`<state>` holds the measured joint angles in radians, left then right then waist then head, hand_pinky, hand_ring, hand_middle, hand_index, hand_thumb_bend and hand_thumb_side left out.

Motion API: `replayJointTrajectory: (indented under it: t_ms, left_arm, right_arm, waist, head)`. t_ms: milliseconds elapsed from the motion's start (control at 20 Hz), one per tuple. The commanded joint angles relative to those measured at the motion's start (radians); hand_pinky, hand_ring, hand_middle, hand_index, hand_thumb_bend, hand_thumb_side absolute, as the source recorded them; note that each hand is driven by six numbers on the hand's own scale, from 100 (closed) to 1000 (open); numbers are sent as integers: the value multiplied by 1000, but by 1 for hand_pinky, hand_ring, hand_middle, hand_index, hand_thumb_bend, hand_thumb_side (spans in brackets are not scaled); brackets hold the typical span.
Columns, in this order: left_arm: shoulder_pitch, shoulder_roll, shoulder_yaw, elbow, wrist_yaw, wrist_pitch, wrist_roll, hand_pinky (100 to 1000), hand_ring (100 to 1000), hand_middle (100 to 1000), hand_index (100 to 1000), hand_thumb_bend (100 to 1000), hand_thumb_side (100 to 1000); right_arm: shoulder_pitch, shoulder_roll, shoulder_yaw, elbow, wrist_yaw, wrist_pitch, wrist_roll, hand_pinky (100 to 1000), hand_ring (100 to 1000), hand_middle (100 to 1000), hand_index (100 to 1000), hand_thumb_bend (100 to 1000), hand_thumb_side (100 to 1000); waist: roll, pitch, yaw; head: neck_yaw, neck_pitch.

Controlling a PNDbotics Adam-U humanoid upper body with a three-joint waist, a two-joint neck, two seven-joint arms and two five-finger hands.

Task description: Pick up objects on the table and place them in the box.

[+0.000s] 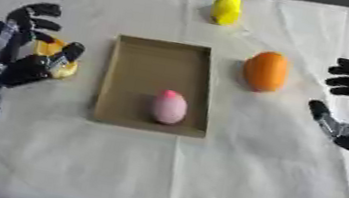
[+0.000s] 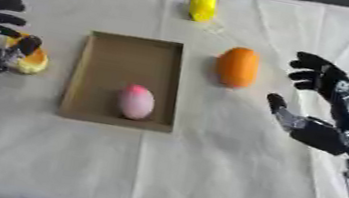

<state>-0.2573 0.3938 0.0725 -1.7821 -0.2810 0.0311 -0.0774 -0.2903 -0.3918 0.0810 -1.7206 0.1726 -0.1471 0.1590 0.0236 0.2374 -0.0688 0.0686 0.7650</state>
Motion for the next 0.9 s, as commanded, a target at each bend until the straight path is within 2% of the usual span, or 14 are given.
replayJointTrajectory:
  t_ms: [50,250,500,650,900]
  left_arm:
    - [-41,168,8,-11,-71,8,-53,724,761,788,852,639,489]
    - [-100,348,-24,45,-146,-24,-179,762,773,798,849,628,467]
    - [-182,485,-91,181,-209,-90,-367,788,772,793,832,575,385]
    - [-235,525,-147,274,-260,-133,-477,807,766,784,825,479,266]
    - [-293,506,-191,348,-358,-198,-561,819,769,785,820,408,175]
  right_arm:
    - [-8,-23,-4,-14,-6,1,0,736,759,771,896,336,228]
    - [-5,-26,-2,-9,-11,1,3,736,757,771,896,336,230]
    - [-4,-27,1,-3,-18,2,9,735,756,770,896,336,231]
    - [-3,-29,2,0,-22,2,12,735,754,769,896,336,233]
    - [-1,-27,5,3,-31,-1,22,742,766,773,901,311,241]
  waist:
    - [10,-9,-5]
    - [13,-19,-15]
    - [17,-27,-24]
    - [20,-31,-28]
    - [19,-32,-34]
  head:
    - [1,5]
    - [0,5]
    - [5,5]
    - [9,5]
    - [7,5]
